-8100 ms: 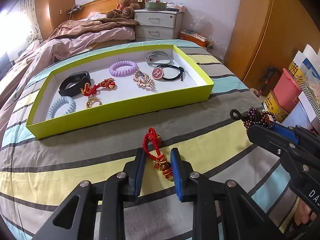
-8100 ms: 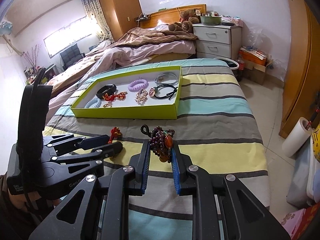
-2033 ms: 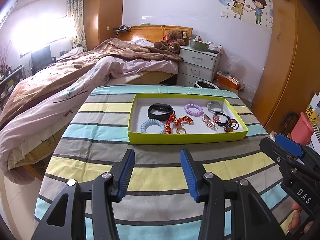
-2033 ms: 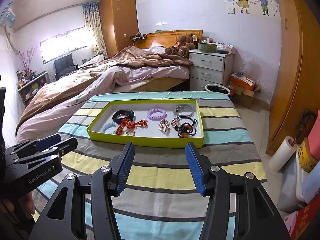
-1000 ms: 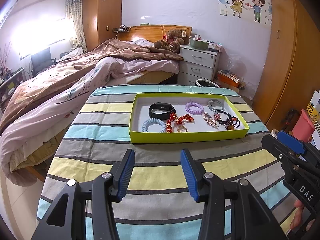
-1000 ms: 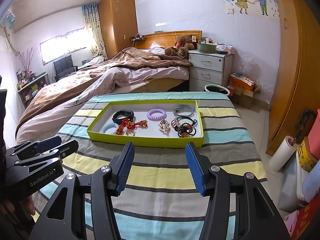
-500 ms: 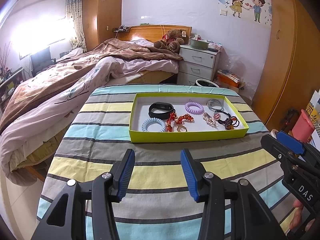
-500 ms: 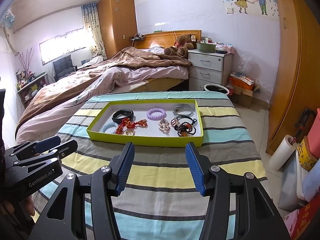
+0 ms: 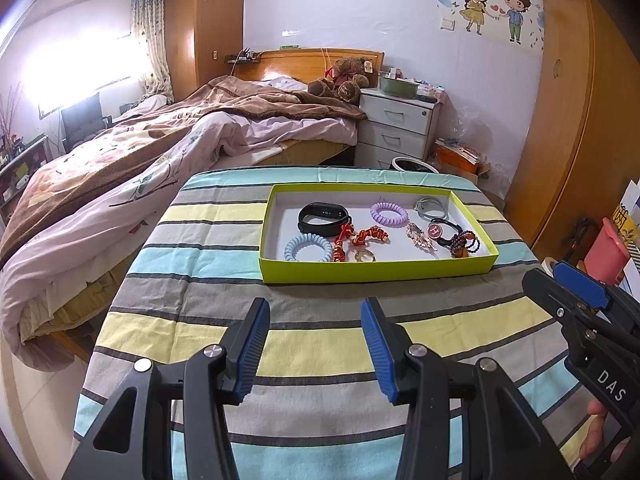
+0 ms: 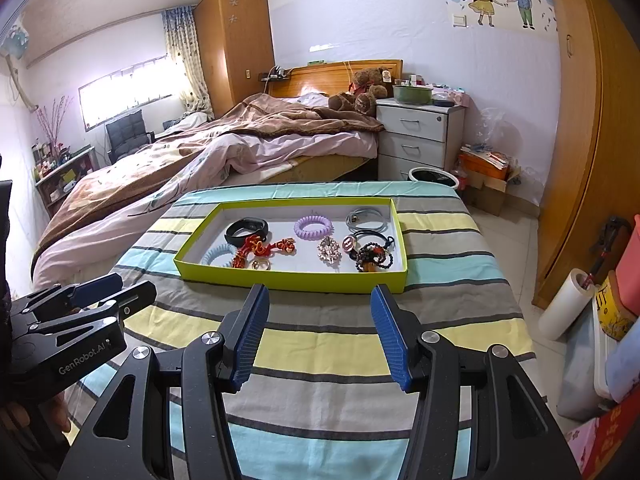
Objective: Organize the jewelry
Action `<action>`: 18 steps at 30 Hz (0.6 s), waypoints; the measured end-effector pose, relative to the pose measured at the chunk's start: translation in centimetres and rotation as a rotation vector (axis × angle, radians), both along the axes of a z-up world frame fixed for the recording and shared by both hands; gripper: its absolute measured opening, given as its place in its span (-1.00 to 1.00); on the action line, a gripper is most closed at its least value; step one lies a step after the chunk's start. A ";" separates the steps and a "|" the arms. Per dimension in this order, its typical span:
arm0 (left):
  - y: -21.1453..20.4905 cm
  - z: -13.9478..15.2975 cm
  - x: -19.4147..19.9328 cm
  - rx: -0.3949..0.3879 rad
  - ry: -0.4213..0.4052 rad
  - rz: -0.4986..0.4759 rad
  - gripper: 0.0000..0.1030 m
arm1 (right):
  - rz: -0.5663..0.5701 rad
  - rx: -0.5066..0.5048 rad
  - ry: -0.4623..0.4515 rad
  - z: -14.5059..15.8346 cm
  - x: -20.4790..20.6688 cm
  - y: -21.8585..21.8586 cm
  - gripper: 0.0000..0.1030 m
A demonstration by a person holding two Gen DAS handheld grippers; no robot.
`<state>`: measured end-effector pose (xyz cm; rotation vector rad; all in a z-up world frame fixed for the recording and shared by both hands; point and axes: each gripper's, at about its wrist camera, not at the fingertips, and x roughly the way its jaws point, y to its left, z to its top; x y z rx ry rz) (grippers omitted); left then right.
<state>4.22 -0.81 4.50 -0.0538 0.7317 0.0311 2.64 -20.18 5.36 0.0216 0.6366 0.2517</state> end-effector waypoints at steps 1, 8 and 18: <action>0.0 0.0 0.0 0.001 -0.002 -0.003 -0.08 | -0.001 0.000 -0.001 0.0 0.0 0.0 0.04; 0.0 -0.1 0.2 -0.002 0.003 0.000 -0.08 | -0.005 0.005 0.000 0.0 0.1 -0.1 0.04; 0.0 -0.3 0.0 -0.004 0.003 -0.001 -0.08 | -0.001 0.003 0.001 0.0 0.2 -0.1 0.04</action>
